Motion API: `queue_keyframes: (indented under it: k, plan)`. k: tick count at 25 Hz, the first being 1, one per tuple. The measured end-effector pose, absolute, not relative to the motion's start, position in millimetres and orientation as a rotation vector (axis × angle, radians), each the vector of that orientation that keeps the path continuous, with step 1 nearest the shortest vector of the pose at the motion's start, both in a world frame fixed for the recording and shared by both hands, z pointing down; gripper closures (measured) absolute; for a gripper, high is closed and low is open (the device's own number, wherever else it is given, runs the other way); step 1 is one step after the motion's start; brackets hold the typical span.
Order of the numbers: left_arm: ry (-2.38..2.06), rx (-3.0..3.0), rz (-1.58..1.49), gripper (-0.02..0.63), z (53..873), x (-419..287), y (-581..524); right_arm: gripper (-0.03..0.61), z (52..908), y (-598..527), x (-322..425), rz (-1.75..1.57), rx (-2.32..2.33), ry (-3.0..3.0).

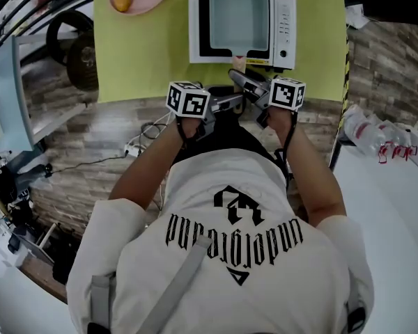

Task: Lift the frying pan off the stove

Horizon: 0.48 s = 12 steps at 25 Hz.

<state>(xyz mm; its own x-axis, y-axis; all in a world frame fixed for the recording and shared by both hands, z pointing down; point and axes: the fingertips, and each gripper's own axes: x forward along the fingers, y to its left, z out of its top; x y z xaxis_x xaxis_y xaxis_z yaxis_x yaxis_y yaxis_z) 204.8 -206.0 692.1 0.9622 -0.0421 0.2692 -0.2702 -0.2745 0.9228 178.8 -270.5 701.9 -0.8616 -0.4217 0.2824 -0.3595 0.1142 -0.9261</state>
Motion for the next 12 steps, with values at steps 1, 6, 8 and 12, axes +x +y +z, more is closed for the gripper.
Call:
queue_keyframes:
  k: [1,6,8,12]
  plan:
    - [-0.227,1.843,0.225,0.469,692.1,204.8,-206.8,0.391,701.2,-271.1,178.1,-1.897,-0.800,2.291]
    - [-0.224,1.850,0.231,0.469,691.7,205.7,-206.4,0.414,700.0,-270.9,178.4,-1.911,-0.787,2.208]
    - [-0.222,1.852,0.231,0.468,690.6,205.9,-206.8,0.419,699.0,-271.3,178.9,-1.910,-0.786,2.190]
    - [-0.219,1.859,0.223,0.465,686.4,206.9,-206.1,0.423,693.2,-271.0,179.6,-1.896,-0.793,2.173]
